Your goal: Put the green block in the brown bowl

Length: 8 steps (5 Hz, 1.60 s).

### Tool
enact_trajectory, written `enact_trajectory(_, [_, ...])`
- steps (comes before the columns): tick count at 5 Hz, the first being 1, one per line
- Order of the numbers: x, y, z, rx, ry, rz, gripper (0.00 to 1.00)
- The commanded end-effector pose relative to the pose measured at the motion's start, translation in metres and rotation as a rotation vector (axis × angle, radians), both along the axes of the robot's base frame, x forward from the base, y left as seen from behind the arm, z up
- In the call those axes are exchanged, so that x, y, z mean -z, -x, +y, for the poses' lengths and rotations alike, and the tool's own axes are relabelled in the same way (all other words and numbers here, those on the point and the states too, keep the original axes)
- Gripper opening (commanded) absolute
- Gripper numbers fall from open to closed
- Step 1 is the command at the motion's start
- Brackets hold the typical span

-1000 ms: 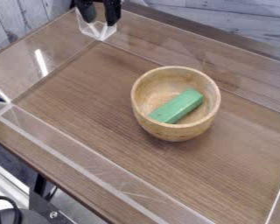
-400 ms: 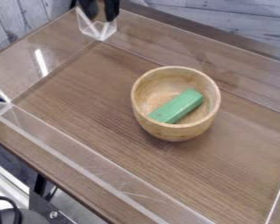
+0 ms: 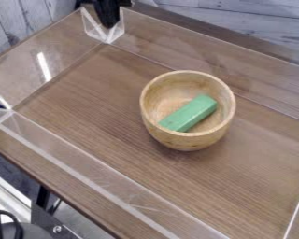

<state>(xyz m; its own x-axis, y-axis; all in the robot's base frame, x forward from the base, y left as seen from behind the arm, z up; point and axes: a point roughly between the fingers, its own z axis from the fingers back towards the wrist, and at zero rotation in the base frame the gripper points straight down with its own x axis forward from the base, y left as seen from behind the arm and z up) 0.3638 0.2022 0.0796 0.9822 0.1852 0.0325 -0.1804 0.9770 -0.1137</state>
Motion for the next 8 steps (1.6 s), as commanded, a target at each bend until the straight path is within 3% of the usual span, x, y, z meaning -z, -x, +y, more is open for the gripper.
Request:
enact_trajectory(1, [-0.024,-0.012,0.007,0.006,-0.049,-0.078,0.0])
enact_trajectory(4, [-0.001,-0.01,0.014,0.017,-0.044,-0.064,0.0])
enact_trajectory(5, [-0.001,-0.007,0.013,0.02,-0.045,-0.06,1.0])
enact_trajectory(6, [-0.001,-0.007,0.013,0.022,-0.044,-0.057,1.0])
enact_trajectory(7, [-0.018,-0.004,0.011,0.019,-0.037,-0.079,1.0])
enact_trajectory(8, [-0.044,0.001,0.008,0.017,-0.033,-0.115,1.0])
